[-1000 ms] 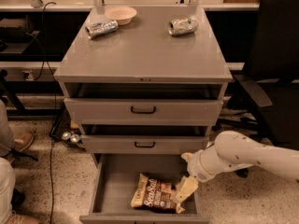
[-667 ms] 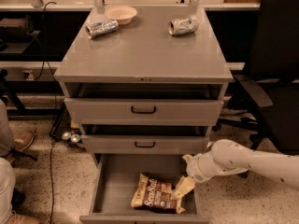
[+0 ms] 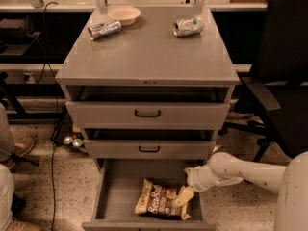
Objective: Pick brown chip bag from bottom drawer and place on counter
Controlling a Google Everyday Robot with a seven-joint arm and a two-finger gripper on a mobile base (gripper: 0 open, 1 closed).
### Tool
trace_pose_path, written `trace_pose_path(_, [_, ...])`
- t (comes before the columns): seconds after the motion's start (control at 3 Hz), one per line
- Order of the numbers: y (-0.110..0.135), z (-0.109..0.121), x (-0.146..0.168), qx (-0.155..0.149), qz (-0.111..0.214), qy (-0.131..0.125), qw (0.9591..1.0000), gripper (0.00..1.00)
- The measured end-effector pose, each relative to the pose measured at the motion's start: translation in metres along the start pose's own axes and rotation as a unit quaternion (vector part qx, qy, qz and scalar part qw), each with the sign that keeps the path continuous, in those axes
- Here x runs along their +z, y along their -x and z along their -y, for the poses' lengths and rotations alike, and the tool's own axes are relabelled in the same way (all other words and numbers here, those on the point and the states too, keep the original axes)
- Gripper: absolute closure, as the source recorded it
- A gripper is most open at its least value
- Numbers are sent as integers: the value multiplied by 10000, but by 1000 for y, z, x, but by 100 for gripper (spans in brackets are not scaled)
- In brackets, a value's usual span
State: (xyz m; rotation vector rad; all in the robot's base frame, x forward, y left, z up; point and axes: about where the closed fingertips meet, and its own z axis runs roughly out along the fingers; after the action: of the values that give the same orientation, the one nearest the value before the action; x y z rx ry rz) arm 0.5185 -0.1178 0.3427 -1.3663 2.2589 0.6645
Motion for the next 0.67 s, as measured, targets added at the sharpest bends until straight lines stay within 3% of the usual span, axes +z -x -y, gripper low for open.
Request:
trace_pose_path(0.33, [-4,0,10,-49,-46,-12,10000,0])
trace_pose_path(0.67, [-29,15,50,-62,-142,-113,9998,0])
